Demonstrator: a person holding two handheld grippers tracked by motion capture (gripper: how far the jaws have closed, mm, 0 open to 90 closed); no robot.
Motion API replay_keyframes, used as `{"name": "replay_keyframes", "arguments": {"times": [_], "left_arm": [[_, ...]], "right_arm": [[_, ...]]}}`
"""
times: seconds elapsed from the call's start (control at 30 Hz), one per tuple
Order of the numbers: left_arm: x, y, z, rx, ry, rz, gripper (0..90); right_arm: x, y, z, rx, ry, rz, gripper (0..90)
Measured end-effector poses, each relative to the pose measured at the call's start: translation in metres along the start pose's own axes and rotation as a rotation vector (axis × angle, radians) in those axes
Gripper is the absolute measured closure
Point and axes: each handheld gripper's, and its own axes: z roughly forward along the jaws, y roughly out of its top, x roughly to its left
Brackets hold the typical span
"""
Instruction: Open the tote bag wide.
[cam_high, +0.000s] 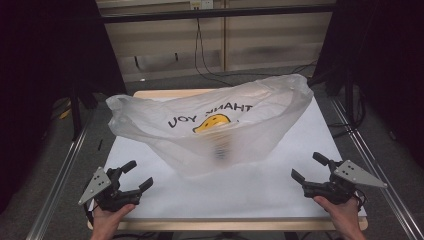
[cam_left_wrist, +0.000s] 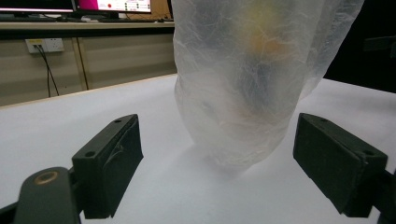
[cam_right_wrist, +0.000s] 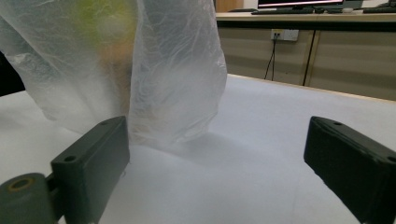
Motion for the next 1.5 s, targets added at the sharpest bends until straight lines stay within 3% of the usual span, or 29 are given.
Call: {"name": "replay_keyframes", "arguments": {"times": [0.03, 0.07, 0.1, 0.13, 0.17, 0.23, 0.27, 0.3, 0.33, 0.4, 0.5, 0.53, 0.57, 0.6, 0.7, 0.73, 0.8, 0.9, 0.93, 0.97, 1.0, 1.17, 1.27, 1.3, 1.43, 1.5], "left_arm": [[-0.002, 0.0, 0.001, -0.009, -0.008, -0.032, 17.6], [-0.003, 0.0, 0.002, -0.01, -0.014, -0.032, 20.0], [-0.001, 0.001, 0.001, 0.018, -0.013, -0.002, 21.3], [-0.004, 0.001, 0.003, -0.003, -0.023, -0.04, 26.5], [-0.002, 0.002, 0.001, 0.02, -0.039, 0.0, 29.7], [-0.004, 0.003, 0.002, 0.011, -0.04, -0.018, 32.8], [-0.005, 0.004, 0.002, 0.003, -0.05, -0.024, 39.9], [-0.004, 0.004, 0.003, 0.009, -0.071, -0.023, 44.7], [-0.004, 0.004, 0.003, 0.009, -0.071, -0.023, 47.9], [-0.005, 0.006, 0.003, 0.019, -0.064, -0.007, 51.6], [-0.007, 0.013, 0.003, 0.022, -0.099, -0.008, 63.4], [-0.007, 0.015, 0.005, 0.009, -0.132, -0.008, 67.3], [-0.01, 0.018, 0.004, 0.013, -0.111, -0.005, 70.1], [-0.009, 0.02, 0.005, 0.013, -0.145, -0.003, 71.6], [-0.011, 0.026, 0.006, 0.02, -0.138, 0.005, 78.4], [-0.014, 0.027, 0.007, 0.018, -0.151, -0.015, 78.4], [-0.016, 0.034, 0.008, 0.042, -0.181, 0.015, 85.5], [-0.02, 0.038, 0.008, 0.034, -0.206, 0.001, 90.0], [-0.022, 0.039, 0.008, 0.028, -0.214, 0.006, 90.0], [-0.023, 0.042, 0.007, 0.033, -0.218, 0.037, 90.0], [-0.025, 0.046, 0.008, 0.031, -0.261, 0.042, 90.0], [-0.029, 0.059, 0.008, -0.015, -0.289, 0.036, 90.0], [-0.03, 0.063, 0.009, -0.028, -0.263, 0.048, 90.0], [-0.029, 0.065, 0.01, -0.027, -0.282, 0.046, 90.0], [-0.032, 0.079, 0.014, -0.072, -0.267, 0.055, 90.0], [-0.034, 0.087, 0.014, -0.086, -0.277, 0.082, 90.0]], "right_arm": [[0.0, 0.0, 0.0, 0.005, 0.004, 0.0, 9.7], [0.001, 0.0, 0.001, 0.004, 0.007, -0.002, 11.0], [0.001, 0.0, 0.001, 0.011, 0.01, -0.002, 13.0], [0.001, 0.0, 0.002, 0.015, 0.022, 0.002, 21.1], [0.001, 0.0, 0.002, 0.02, 0.029, 0.001, 22.7], [0.0, 0.001, 0.002, 0.02, 0.029, -0.001, 26.5], [0.0, 0.002, 0.003, 0.018, 0.045, 0.007, 35.2], [-0.001, 0.003, 0.003, 0.016, 0.049, 0.007, 38.3], [-0.001, 0.003, 0.003, 0.016, 0.049, 0.007, 38.3], [-0.002, 0.004, 0.005, 0.013, 0.064, 0.006, 46.7], [-0.002, 0.007, 0.008, 0.011, 0.089, 0.004, 58.4], [-0.001, 0.008, 0.009, 0.014, 0.097, 0.007, 60.9], [0.0, 0.009, 0.01, 0.012, 0.104, 0.006, 64.1], [0.0, 0.01, 0.011, 0.01, 0.115, 0.002, 66.4], [0.001, 0.016, 0.012, 0.001, 0.134, 0.004, 74.6], [0.001, 0.016, 0.012, 0.001, 0.134, 0.004, 74.6], [0.003, 0.023, 0.015, 0.0, 0.159, -0.002, 82.2], [0.005, 0.029, 0.018, 0.002, 0.193, -0.001, 89.7], [0.005, 0.029, 0.018, 0.002, 0.193, -0.001, 89.7], [0.006, 0.034, 0.019, 0.013, 0.201, -0.004, 90.0], [0.007, 0.036, 0.02, 0.011, 0.215, -0.006, 90.0], [0.016, 0.052, 0.026, 0.007, 0.247, -0.016, 90.0], [0.02, 0.058, 0.03, 0.005, 0.261, -0.023, 90.0], [0.024, 0.064, 0.035, 0.0, 0.272, -0.025, 90.0], [0.027, 0.076, 0.045, -0.017, 0.292, -0.029, 90.0], [0.027, 0.082, 0.049, -0.029, 0.298, -0.026, 90.0]]}}
